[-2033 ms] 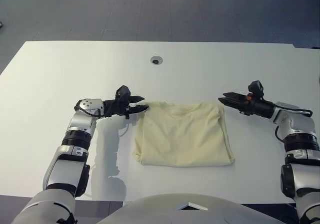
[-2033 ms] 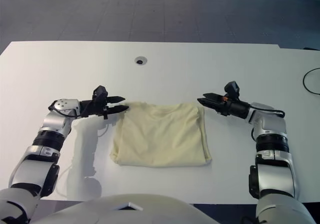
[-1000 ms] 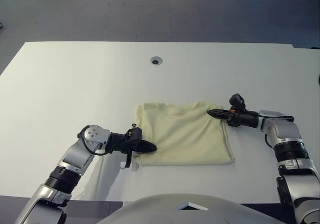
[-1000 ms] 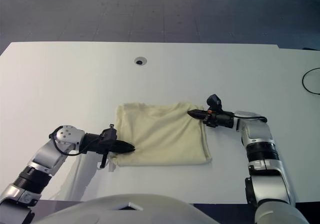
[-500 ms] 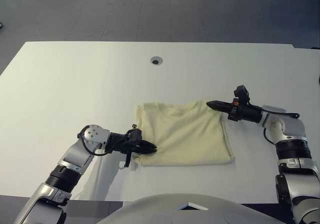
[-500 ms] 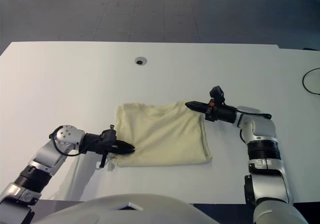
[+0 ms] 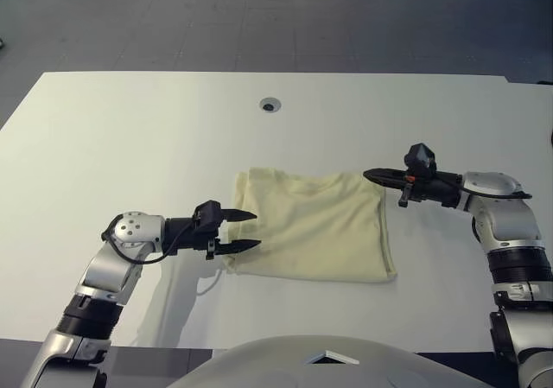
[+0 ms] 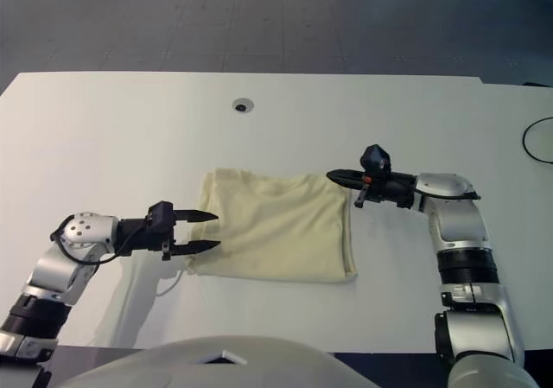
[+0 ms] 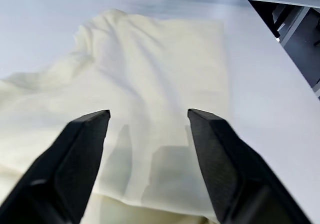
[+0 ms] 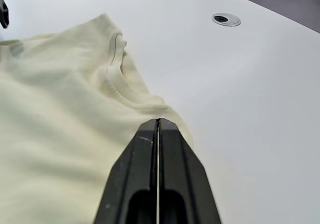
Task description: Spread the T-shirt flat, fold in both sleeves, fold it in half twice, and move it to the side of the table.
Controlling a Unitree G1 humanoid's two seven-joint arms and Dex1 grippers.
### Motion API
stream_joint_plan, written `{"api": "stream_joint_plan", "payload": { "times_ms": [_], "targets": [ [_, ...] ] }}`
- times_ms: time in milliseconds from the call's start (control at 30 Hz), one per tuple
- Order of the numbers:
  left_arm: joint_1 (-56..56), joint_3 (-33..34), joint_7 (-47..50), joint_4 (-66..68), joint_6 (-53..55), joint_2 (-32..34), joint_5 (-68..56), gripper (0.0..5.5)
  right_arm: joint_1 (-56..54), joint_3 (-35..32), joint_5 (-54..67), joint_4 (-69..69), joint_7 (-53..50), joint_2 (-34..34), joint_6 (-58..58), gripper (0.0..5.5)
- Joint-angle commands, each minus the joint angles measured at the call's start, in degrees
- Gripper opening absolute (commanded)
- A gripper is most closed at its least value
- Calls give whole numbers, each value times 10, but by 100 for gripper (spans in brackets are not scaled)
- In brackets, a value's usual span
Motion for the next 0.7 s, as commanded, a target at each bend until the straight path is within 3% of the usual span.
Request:
{"api": "stream_joint_plan", "payload": {
  "times_ms": [33, 400, 700],
  "targets": [
    [23, -2, 20, -26, -20, 19, 44, 358, -19, 21, -34, 27, -10, -2, -43, 0],
    [-3, -42, 91, 49, -87, 0, 171, 533, -34, 76, -115, 111, -13, -12, -128, 0],
    [-14, -38, 102, 78, -111, 22, 181, 537, -17, 95, -151, 144, -16, -40, -167, 0]
  ]
}}
